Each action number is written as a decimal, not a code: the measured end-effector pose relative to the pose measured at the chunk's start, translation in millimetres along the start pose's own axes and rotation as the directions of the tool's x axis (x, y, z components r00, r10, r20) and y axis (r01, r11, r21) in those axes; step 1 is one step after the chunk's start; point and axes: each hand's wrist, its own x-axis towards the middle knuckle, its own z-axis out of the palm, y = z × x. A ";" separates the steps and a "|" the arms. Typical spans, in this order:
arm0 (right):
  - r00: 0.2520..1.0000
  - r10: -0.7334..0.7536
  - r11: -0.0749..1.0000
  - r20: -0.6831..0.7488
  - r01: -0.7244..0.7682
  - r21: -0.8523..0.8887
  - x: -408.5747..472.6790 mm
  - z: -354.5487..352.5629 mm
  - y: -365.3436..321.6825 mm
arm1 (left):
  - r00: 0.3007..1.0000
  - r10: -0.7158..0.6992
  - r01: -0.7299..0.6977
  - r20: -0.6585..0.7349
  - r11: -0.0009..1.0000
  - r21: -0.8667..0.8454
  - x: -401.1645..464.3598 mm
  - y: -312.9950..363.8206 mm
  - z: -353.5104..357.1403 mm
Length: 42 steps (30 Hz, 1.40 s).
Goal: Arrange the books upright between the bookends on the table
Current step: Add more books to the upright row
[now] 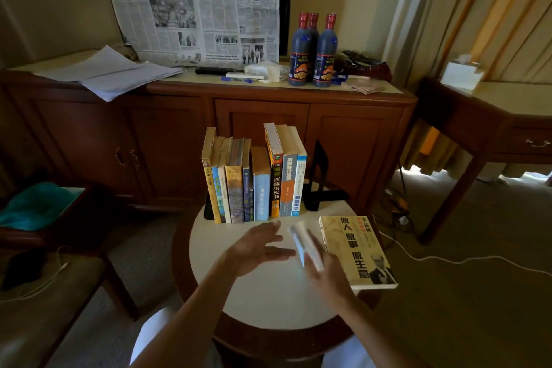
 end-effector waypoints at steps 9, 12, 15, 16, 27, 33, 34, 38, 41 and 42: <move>0.919 0.358 0.920 -0.165 -0.318 0.228 113.8 -39.0 8.6 | 0.885 0.346 0.196 -0.310 0.326 0.925 40.0 -39.1 -18.8; 0.906 0.392 0.908 -0.157 -0.354 0.224 148.7 -34.0 14.0 | 0.853 0.407 0.265 -0.327 0.202 0.943 45.7 -53.9 -31.8; 0.909 0.396 0.909 -0.131 -0.367 0.198 171.8 -20.7 19.6 | 0.853 0.448 0.251 -0.267 0.096 0.963 46.3 -74.5 -49.8; 0.921 0.379 0.917 -0.094 -0.360 0.175 176.4 -16.4 22.8 | 0.849 0.464 0.243 -0.253 0.081 0.967 47.1 -82.4 -54.9; 0.946 0.198 0.980 0.258 -0.190 -0.055 189.7 12.1 58.6 | 0.826 0.485 0.299 -0.287 0.055 0.953 53.3 -92.2 -57.8; 0.954 0.166 0.985 0.248 -0.170 -0.005 203.3 9.3 58.7 | 0.845 0.450 0.303 -0.289 0.043 0.952 52.8 -90.8 -56.5; 0.955 0.172 0.985 0.243 -0.172 -0.020 204.5 8.8 59.0 | 0.848 0.444 0.302 -0.288 0.040 0.952 53.1 -90.8 -56.7; 0.958 0.157 0.987 0.240 -0.141 -0.083 207.2 7.7 56.9 | 0.849 0.447 0.289 -0.281 0.053 0.956 52.9 -90.0 -56.1; 0.956 0.164 0.986 0.244 -0.149 -0.077 207.8 7.9 57.2 | 0.842 0.457 0.292 -0.286 0.058 0.955 54.3 -91.4 -58.1; 0.952 0.172 0.985 0.252 -0.158 -0.073 207.9 7.0 56.7 | 0.837 0.468 0.290 -0.283 0.059 0.955 54.4 -92.2 -59.0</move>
